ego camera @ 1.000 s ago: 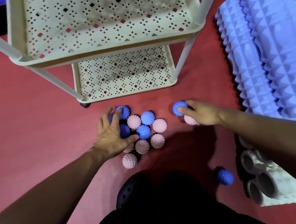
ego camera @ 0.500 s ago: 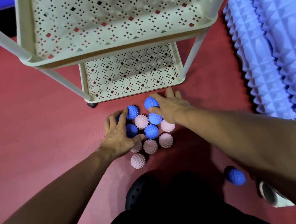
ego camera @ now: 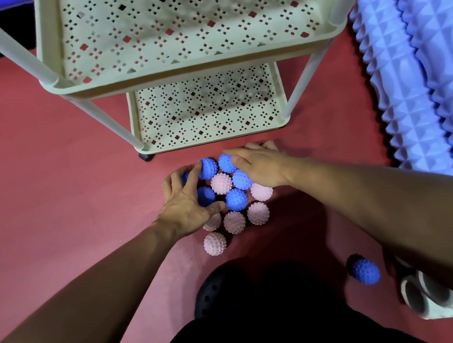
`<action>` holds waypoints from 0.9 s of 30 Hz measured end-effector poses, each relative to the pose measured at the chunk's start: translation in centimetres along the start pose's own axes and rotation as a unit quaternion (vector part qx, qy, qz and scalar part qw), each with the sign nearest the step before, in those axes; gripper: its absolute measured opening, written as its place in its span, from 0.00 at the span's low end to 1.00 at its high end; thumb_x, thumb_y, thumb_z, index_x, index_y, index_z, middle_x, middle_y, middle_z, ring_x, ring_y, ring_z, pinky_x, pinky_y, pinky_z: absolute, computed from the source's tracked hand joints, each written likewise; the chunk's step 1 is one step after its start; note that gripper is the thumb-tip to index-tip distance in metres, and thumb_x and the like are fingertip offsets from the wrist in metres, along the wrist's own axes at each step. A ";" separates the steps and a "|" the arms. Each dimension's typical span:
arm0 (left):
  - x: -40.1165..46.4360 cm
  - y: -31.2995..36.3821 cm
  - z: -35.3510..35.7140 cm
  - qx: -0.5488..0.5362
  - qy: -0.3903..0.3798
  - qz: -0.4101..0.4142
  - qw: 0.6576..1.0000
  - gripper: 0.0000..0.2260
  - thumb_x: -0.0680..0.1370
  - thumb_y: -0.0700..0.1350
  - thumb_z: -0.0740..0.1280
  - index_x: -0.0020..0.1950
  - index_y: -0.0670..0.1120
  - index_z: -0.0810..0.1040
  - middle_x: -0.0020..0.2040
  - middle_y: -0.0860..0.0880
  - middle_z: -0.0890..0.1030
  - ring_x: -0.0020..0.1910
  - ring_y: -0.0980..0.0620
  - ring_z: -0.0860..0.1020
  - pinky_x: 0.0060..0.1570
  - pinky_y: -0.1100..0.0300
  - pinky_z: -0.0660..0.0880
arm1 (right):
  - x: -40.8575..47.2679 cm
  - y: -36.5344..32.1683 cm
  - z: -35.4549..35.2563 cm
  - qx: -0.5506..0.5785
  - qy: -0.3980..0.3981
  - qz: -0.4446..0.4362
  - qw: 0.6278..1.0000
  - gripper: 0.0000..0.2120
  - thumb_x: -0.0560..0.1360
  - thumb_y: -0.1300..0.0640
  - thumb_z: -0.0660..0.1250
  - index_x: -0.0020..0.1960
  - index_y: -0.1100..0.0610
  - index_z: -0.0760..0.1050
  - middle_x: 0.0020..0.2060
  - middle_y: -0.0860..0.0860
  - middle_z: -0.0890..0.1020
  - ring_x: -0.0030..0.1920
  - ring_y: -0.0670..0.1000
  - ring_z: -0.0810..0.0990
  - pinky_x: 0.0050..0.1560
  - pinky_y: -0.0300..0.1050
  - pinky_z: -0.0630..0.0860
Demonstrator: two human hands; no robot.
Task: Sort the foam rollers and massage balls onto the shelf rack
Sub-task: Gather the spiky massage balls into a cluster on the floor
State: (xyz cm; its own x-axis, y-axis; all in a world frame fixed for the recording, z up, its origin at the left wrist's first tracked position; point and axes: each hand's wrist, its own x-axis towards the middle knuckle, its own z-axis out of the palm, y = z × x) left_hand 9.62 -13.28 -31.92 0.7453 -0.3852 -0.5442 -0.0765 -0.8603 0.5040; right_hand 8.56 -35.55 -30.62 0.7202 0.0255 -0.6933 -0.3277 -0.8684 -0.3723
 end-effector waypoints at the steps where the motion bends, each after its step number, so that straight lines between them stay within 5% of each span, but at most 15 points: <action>1: 0.0 0.0 0.0 0.000 -0.001 -0.001 1.000 0.45 0.73 0.59 0.75 0.83 0.57 0.52 0.77 0.53 0.53 0.76 0.51 0.47 0.77 0.53 0.53 | -0.1 0.1 -0.1 -0.011 -0.005 -0.003 1.000 0.22 0.83 0.38 0.42 0.77 0.30 0.53 0.78 0.43 0.59 0.74 0.58 0.56 0.72 0.62 0.55; 10: 0.2 0.3 -0.2 0.015 -0.004 -0.008 1.000 0.44 0.74 0.59 0.74 0.83 0.59 0.52 0.78 0.53 0.52 0.77 0.49 0.47 0.78 0.51 0.53 | -0.5 1.4 -0.7 0.006 -0.014 -0.003 1.000 0.22 0.84 0.44 0.46 0.76 0.27 0.53 0.80 0.44 0.56 0.75 0.59 0.56 0.71 0.59 0.54; 15: 0.3 0.4 -0.4 0.018 -0.007 -0.006 1.000 0.43 0.74 0.60 0.74 0.83 0.60 0.51 0.78 0.53 0.51 0.76 0.50 0.47 0.78 0.50 0.53 | -0.3 1.1 -0.5 -0.020 -0.011 -0.024 0.999 0.23 0.84 0.47 0.46 0.76 0.27 0.52 0.79 0.41 0.57 0.73 0.57 0.58 0.63 0.53 0.56; 23: 0.2 0.3 -0.7 0.029 0.010 0.005 1.000 0.43 0.74 0.60 0.73 0.82 0.59 0.52 0.78 0.51 0.52 0.77 0.46 0.49 0.77 0.46 0.58 | -0.5 3.3 -1.1 0.036 0.017 -0.037 0.999 0.23 0.84 0.47 0.50 0.76 0.28 0.52 0.79 0.43 0.60 0.75 0.56 0.57 0.74 0.62 0.53; 25: 0.0 0.4 -0.8 0.032 0.019 0.011 0.999 0.43 0.74 0.60 0.73 0.82 0.59 0.51 0.78 0.51 0.53 0.77 0.46 0.50 0.77 0.45 0.58 | -1.3 4.1 -1.6 0.060 0.052 -0.065 0.995 0.23 0.84 0.49 0.53 0.76 0.32 0.57 0.77 0.41 0.65 0.71 0.54 0.62 0.75 0.57 0.56; 27: -0.2 0.4 -0.9 0.037 0.035 0.017 0.999 0.43 0.75 0.59 0.73 0.82 0.58 0.52 0.78 0.50 0.53 0.76 0.46 0.51 0.77 0.45 0.59 | -2.5 5.2 -2.0 0.099 0.100 -0.095 0.985 0.22 0.83 0.53 0.59 0.76 0.40 0.64 0.70 0.43 0.73 0.64 0.50 0.69 0.71 0.43 0.62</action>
State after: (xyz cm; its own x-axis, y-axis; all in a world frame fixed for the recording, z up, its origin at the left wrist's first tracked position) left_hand 10.03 -13.18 -30.98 0.7854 -0.3933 -0.4780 -0.1498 -0.8700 0.4697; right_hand 6.34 -41.10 -29.58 0.8799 0.0622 -0.4710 -0.2741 -0.7433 -0.6102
